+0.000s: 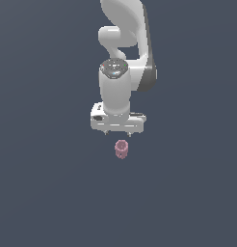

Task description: Pick up the object and move it to a goal position.

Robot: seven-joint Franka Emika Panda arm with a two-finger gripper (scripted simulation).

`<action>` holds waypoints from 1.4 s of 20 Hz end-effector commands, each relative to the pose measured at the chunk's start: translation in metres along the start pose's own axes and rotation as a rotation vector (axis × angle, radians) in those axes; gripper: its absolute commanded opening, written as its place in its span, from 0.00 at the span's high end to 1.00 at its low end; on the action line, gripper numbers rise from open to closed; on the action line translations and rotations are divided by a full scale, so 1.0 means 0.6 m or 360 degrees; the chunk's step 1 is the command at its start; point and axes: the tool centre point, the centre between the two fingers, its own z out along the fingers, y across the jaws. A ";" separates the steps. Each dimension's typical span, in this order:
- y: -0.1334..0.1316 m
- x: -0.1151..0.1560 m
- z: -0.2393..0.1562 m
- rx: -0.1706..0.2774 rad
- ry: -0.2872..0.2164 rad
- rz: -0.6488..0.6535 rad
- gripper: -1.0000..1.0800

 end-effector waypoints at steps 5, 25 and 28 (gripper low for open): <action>-0.008 0.006 0.028 -0.0012 -0.0004 0.0185 0.04; -0.024 0.014 0.083 -0.0042 -0.0004 0.0537 0.04; -0.024 0.014 0.089 -0.0042 -0.0004 0.0537 0.04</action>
